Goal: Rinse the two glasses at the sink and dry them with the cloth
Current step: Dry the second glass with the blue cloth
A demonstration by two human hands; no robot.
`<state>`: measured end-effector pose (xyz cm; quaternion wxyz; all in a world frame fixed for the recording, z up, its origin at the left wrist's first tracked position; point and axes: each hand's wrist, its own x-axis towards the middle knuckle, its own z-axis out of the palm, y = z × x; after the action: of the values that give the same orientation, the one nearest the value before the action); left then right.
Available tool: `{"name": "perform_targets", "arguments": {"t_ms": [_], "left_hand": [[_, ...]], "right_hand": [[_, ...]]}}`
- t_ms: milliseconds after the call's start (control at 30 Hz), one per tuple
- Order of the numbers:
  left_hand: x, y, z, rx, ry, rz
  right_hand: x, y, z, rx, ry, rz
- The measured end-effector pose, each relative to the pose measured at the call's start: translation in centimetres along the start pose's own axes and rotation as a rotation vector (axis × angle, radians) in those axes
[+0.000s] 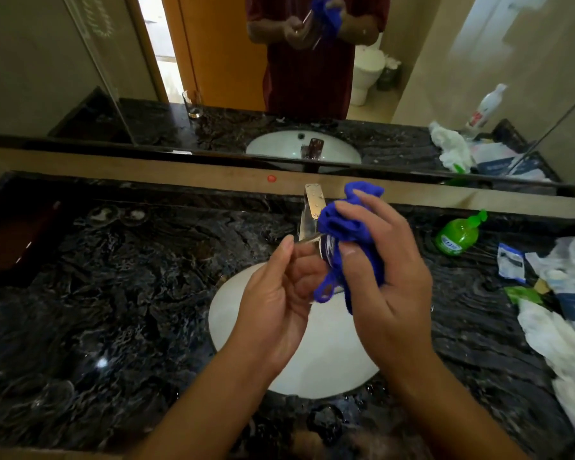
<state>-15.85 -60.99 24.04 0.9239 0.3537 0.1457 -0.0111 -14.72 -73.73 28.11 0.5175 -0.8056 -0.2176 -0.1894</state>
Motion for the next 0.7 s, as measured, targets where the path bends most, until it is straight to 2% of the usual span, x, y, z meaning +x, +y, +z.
{"name": "perform_targets", "arguments": {"t_ms": [100, 167, 233, 267, 333, 367, 433, 500, 600, 700], "left_hand": [[-0.4, 0.1, 0.4, 0.079, -0.034, 0.029], [-0.6, 0.3, 0.5, 0.142, -0.037, 0.051], [-0.5, 0.6, 0.1, 0.186, -0.011, 0.076], [-0.5, 0.8, -0.1, 0.192, -0.001, 0.079], [-0.5, 1.1, -0.4, 0.135, -0.006, 0.05], [-0.5, 1.3, -0.5, 0.08, -0.018, 0.02], [-0.1, 1.6, -0.7, -0.049, -0.026, -0.058], [0.3, 1.8, -0.8, -0.124, 0.023, -0.121], [1.0, 1.3, -0.9, -0.189, 0.082, -0.11], [1.5, 0.5, -1.1, -0.144, 0.15, -0.008]], "right_hand": [[0.7, -0.3, 0.1, -0.219, -0.097, -0.213], [1.4, -0.8, 0.2, -0.323, -0.189, -0.242], [2.7, -1.1, -0.1, -0.281, -0.328, -0.092], [3.5, -0.9, -0.5, -0.166, -0.41, 0.051], [5.1, -0.3, -1.1, 0.232, -0.546, 0.38], [5.4, 0.1, -1.1, 0.454, -0.56, 0.518], [4.7, 1.1, -0.2, 0.783, -0.424, 0.725], [3.0, 1.8, 1.5, 0.947, -0.235, 0.906], [0.8, 2.4, 3.9, 1.004, -0.034, 1.098], [-0.2, 2.5, 4.9, 1.007, 0.099, 1.112]]}}
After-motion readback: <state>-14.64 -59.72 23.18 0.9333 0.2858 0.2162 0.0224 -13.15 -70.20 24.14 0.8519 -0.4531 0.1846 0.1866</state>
